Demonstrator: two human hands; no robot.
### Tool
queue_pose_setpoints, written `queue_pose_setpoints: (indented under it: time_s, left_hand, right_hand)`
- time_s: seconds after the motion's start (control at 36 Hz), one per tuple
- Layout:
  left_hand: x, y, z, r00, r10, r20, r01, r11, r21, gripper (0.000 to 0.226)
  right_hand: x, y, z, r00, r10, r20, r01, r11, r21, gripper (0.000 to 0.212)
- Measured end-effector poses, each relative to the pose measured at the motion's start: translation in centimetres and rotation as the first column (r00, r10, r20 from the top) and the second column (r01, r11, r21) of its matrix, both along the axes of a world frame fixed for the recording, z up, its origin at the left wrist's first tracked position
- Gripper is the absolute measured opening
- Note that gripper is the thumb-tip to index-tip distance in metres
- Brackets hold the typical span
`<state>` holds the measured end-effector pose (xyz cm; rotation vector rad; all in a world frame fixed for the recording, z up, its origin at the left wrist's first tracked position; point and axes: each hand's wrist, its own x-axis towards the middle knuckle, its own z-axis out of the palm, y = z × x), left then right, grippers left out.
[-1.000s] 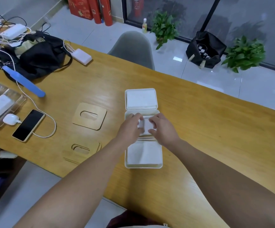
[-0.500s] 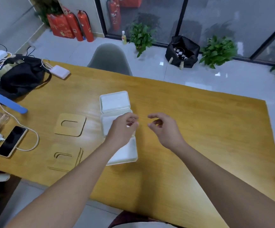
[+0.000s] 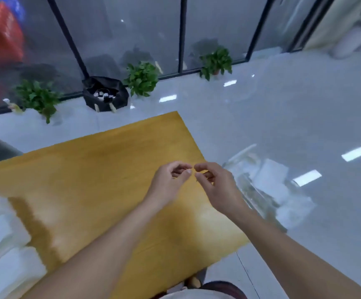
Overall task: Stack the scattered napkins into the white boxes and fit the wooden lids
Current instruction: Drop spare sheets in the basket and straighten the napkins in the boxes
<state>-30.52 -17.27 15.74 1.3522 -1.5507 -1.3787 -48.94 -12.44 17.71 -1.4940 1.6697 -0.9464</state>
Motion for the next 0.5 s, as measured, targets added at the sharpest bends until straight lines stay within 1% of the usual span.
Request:
queue_pose_setpoints:
  time_s: [0.14,0.25,0.33,0.39,0.5]
  left_hand:
    - [-11.7,-0.9,-0.8,0.992,-0.126,0.011,0.125,0.992,0.016,0.008]
    - [-18.3,-1.3,-1.7,0.978,-0.205,0.031,0.204,0.978,0.044,0.005]
    - [-21.6,-1.6,-2.7,0.963,-0.249,0.102,0.243,0.968,0.07,0.01]
    - [-23.1,-1.8,-3.4,0.948,-0.275,0.16,0.261,0.959,0.107,0.016]
    - [-25.4,-2.4,-4.1,0.911,-0.332,0.243,0.299,0.94,0.163,0.034]
  right_hand:
    - [-10.7,2.5,-0.8,0.971,-0.238,0.026,0.237,0.97,0.055,0.016]
    - [-16.9,4.0,-2.5,0.936,-0.353,0.02,0.346,0.927,0.143,0.016]
    - [-20.0,4.4,-4.4,0.908,-0.418,-0.023,0.414,0.888,0.199,0.019]
    - [-21.3,4.2,-5.5,0.88,-0.473,-0.043,0.469,0.851,0.238,0.029]
    - [-23.1,3.8,-7.2,0.827,-0.559,-0.062,0.553,0.787,0.273,0.054]
